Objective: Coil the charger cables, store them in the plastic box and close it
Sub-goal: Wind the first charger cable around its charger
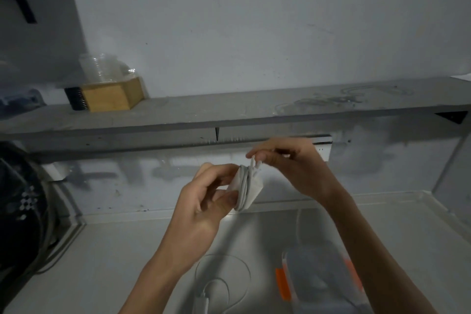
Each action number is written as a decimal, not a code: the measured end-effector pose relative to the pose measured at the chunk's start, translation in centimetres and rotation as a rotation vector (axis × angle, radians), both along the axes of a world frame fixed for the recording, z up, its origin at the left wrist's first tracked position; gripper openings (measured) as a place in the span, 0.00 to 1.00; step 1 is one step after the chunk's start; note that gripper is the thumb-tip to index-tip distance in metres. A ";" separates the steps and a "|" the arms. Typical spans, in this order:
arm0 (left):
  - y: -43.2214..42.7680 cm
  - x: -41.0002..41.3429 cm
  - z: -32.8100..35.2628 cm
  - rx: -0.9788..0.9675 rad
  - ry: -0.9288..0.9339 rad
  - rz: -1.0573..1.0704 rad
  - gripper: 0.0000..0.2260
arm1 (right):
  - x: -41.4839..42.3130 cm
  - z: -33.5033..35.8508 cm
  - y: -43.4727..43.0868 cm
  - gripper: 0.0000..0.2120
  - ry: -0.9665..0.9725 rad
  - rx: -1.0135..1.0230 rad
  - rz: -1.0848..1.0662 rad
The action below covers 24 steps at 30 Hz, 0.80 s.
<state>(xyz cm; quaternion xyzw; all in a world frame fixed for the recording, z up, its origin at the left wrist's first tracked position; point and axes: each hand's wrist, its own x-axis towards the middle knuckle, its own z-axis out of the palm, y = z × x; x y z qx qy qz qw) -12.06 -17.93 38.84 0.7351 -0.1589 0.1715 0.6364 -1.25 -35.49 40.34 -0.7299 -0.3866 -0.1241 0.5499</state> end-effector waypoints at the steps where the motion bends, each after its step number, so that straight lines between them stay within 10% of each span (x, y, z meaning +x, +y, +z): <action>1: -0.1 0.1 0.1 -0.054 0.007 -0.017 0.12 | -0.1 -1.1 0.5 0.08 0.088 0.063 0.061; 9: 1.1 6.1 -0.4 -0.690 0.179 0.155 0.12 | -5.8 -9.3 5.1 0.09 0.544 0.163 0.021; 20: -0.2 4.7 -6.6 -0.063 0.152 0.271 0.07 | -5.1 -0.7 -0.5 0.08 -0.368 -0.377 -0.399; 24: -1.8 1.3 -5.3 -0.063 0.074 0.074 0.11 | -2.4 1.0 -1.7 0.05 -0.243 -0.193 -0.242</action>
